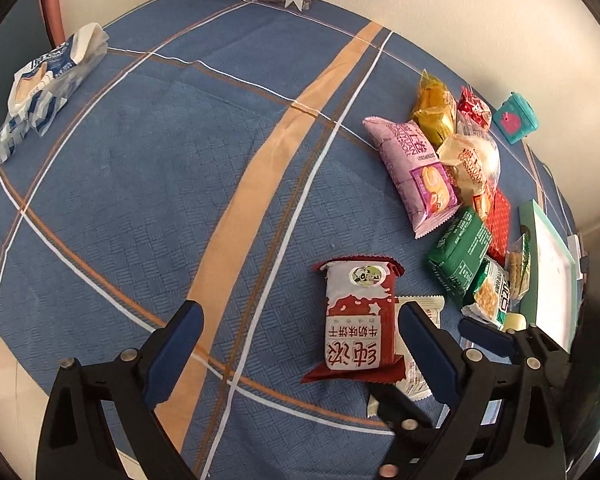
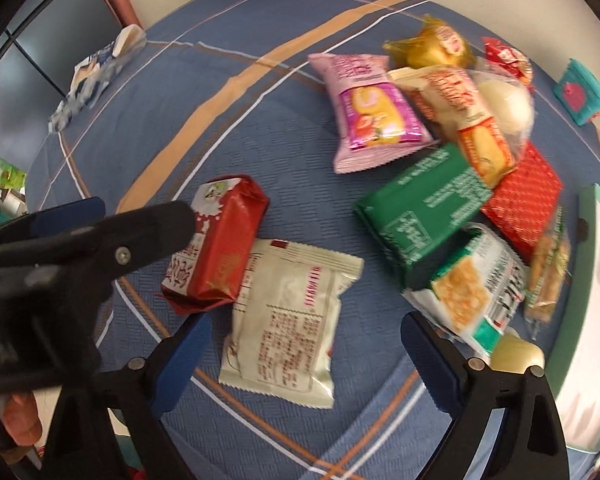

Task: Organize snacks
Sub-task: 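Grasp milk biscuit pack with left tool while right tool grasps cream pastry packet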

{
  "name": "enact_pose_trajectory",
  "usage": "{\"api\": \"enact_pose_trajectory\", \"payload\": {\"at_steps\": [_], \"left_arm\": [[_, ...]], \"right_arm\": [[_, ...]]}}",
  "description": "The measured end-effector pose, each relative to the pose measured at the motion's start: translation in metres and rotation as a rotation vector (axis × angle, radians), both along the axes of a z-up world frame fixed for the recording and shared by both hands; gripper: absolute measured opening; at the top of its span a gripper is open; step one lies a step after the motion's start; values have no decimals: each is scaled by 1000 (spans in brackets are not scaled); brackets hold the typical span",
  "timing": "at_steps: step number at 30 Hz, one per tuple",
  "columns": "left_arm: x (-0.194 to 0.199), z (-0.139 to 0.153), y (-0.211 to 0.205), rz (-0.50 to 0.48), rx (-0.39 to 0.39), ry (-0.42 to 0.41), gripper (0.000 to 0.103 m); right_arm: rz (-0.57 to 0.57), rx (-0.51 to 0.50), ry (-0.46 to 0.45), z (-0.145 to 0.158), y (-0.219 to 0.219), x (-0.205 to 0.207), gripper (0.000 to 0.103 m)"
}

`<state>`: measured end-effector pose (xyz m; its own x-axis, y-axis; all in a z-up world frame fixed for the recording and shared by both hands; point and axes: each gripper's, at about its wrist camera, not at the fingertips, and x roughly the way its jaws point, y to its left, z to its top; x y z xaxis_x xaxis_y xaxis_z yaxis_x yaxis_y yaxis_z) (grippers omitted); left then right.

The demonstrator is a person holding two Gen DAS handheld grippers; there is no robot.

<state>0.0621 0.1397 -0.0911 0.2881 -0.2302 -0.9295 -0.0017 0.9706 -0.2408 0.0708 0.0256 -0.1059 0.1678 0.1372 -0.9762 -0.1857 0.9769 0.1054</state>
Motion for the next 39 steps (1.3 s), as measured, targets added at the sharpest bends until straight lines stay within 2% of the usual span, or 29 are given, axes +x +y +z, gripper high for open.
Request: {"api": "enact_pose_trajectory", "payload": {"at_steps": [2, 4, 6, 8, 9, 11, 18, 20, 22, 24, 31, 39], "left_arm": [[5, -4, -7, -13, 4, 8, 96], [8, -9, -13, -26, 5, 20, 87], [10, -13, -21, -41, -4, 31, 84], [10, -15, -28, -56, 2, 33, 77], [11, -17, -31, -59, 0, 38, 73], [13, -19, -35, -61, -19, 47, 72], [19, -27, -57, -74, 11, 64, 71], [21, -28, -60, -70, 22, 61, 66], [23, -28, -64, -68, 9, 58, 52], [24, -28, -66, -69, -10, 56, 44], [14, -23, -59, -49, -25, 42, 42], [5, 17, -47, -11, -14, -30, 42]], "right_arm": [[6, -17, 5, -6, 5, 3, 91], [-1, -29, 10, -12, 5, 4, 83], [-23, -21, 14, -16, 4, 7, 76], [-36, -26, 7, -16, 2, 8, 62], [-42, -23, 6, -17, 1, 8, 60], [-57, 9, 14, -18, -1, 7, 55], [-58, 8, 19, -14, -12, -15, 55], [-59, 8, 22, -11, -15, -22, 55], [-62, 4, 27, -8, -12, -10, 55], [-67, 9, 30, -7, -15, -12, 55], [-84, 36, 23, 2, -22, -11, 54], [-118, 106, -28, 31, -44, -16, 54]]}}
